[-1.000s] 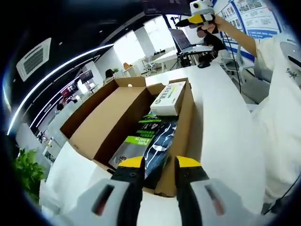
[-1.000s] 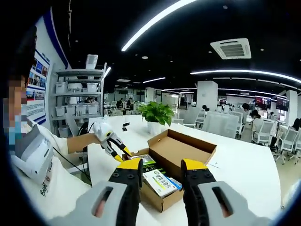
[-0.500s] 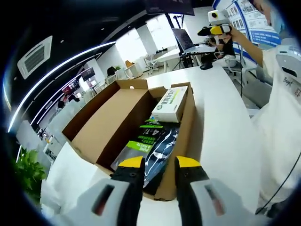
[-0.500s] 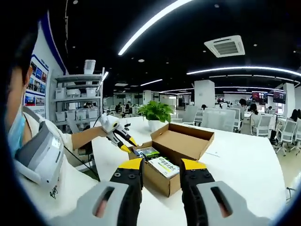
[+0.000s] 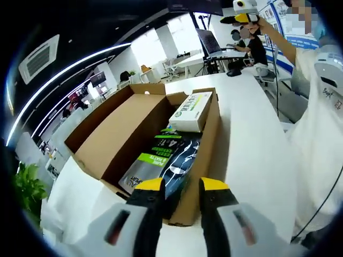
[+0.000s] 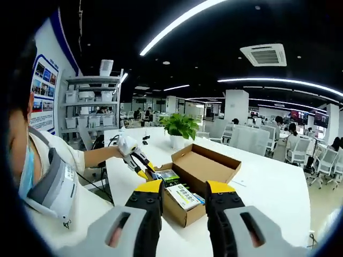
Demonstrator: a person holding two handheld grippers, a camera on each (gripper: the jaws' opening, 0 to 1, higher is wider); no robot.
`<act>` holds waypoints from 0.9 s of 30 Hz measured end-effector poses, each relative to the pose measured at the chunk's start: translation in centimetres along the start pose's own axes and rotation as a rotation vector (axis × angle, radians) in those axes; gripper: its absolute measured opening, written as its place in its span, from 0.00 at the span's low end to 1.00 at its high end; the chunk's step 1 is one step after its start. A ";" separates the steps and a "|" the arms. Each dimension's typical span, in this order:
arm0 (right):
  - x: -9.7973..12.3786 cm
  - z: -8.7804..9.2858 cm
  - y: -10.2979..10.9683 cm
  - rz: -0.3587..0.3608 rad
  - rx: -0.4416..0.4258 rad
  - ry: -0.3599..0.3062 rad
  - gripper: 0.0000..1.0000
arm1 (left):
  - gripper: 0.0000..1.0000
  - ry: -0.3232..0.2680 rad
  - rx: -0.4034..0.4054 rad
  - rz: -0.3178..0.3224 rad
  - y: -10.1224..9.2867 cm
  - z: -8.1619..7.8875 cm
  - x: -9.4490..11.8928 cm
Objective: Operate the shoe box by opening the lid, removing the specified soft item, and placing it in the target area until the item is outside and the box remains undamaged.
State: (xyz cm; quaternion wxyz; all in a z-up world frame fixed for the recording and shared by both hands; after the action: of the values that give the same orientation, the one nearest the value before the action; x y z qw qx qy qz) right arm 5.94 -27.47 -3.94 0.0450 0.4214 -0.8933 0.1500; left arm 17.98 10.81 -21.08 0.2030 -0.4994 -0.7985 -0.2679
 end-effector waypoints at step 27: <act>-8.9 -2.7 -2.0 -0.116 0.193 0.122 0.27 | 0.14 0.256 -0.120 0.216 1.7 -0.1 -1.0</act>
State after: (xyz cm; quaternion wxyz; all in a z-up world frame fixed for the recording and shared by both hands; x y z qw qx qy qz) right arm 13.08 -21.27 -2.76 0.0671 0.4650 -0.8442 0.2579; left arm 19.97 10.66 -21.23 0.3006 -0.5551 -0.6905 -0.3531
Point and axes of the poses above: the point that each gripper's makers call its tool centre point, and the gripper's own axes: x roughly backward along the fingers, y roughly to its left, z roughly out of its underside, the point moved 8 cm from there along x, roughly backward along the fingers, and after that the axes turned 6 degrees about x, right-handed, at the moved point
